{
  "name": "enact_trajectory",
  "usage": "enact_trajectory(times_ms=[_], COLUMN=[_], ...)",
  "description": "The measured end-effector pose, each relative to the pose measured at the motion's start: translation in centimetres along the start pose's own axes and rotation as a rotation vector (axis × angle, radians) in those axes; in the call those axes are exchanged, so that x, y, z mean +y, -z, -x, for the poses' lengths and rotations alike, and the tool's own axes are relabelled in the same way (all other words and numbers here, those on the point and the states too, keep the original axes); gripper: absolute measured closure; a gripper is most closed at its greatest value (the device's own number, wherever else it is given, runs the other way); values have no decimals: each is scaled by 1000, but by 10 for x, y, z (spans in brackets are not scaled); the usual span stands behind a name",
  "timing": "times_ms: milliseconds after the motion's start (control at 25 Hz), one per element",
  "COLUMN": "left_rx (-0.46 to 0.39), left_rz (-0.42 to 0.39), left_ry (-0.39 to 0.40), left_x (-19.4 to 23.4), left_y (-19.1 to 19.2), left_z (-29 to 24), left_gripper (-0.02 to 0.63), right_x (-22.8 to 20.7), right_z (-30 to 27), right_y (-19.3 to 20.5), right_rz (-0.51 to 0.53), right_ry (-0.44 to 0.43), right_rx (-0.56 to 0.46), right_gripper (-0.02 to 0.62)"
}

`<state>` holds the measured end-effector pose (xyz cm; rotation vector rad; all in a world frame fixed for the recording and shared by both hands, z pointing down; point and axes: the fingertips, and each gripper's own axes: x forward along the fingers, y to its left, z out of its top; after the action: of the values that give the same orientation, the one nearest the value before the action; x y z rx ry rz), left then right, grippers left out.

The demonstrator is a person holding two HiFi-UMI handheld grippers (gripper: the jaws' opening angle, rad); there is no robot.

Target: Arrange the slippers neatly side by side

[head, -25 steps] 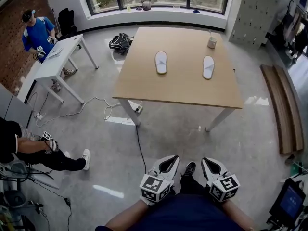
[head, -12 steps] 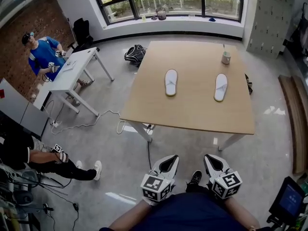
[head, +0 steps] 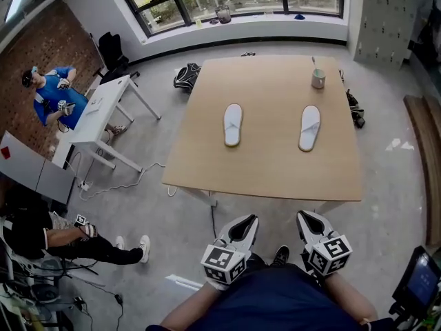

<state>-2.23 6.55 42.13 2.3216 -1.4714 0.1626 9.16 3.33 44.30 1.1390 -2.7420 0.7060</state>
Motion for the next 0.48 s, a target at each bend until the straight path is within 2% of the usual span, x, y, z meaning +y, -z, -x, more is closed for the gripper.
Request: enact_trajectory(times_ms=[280,480], left_rx=[58,51], left_rz=[56,82], left_ry=[17,74], left_x=[21,45], left_y=[12,2], left_z=[-45,-77], left_gripper=[576,575], right_x=[-34,-76], right_z=[-22,-41], right_y=[-2,0], right_rz=[31,25], right_ry=[44,142], right_rx=[22,48], right_gripper=[591,591])
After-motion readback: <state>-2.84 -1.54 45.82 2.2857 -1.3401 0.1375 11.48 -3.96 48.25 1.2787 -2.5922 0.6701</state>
